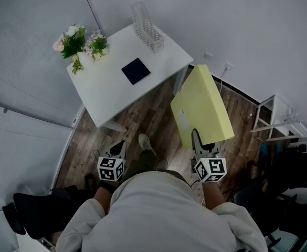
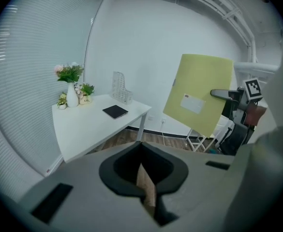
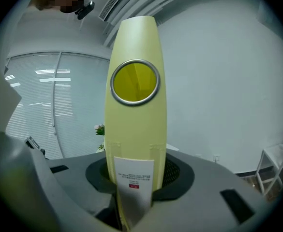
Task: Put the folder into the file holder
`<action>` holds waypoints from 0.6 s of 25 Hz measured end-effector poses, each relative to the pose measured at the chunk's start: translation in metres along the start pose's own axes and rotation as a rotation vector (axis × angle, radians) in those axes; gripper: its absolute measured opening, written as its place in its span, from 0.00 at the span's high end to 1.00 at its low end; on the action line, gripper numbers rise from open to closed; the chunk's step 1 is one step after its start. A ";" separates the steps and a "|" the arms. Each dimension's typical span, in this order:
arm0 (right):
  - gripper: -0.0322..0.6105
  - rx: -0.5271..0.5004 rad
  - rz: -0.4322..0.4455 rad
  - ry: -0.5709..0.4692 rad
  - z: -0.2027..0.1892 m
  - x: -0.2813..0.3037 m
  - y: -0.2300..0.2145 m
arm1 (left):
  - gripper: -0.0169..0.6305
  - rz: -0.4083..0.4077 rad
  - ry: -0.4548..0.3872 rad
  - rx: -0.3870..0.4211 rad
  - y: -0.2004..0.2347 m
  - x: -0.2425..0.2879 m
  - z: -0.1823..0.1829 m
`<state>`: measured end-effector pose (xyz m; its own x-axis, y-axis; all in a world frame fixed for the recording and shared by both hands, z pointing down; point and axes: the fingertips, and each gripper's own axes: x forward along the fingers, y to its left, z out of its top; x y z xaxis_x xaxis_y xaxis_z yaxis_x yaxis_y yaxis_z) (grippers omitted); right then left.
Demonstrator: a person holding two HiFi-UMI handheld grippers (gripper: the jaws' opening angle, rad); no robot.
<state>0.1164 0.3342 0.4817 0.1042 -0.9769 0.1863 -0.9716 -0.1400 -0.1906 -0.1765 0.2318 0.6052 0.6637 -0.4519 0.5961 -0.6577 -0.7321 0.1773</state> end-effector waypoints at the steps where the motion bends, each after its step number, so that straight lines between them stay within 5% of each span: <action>1: 0.70 -0.003 0.006 0.004 0.001 0.012 -0.002 | 0.96 0.005 -0.004 -0.010 0.006 0.007 0.005; 7: 0.70 -0.030 0.025 0.021 0.016 0.084 -0.004 | 0.96 -0.021 -0.003 -0.054 0.031 0.066 0.028; 15: 0.70 -0.104 0.019 0.010 0.075 0.201 -0.016 | 0.96 -0.088 -0.056 -0.039 0.076 0.144 0.126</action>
<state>0.1691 0.1279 0.4502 0.0839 -0.9776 0.1928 -0.9903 -0.1033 -0.0930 -0.0863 0.0468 0.6059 0.7374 -0.4154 0.5326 -0.6090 -0.7499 0.2582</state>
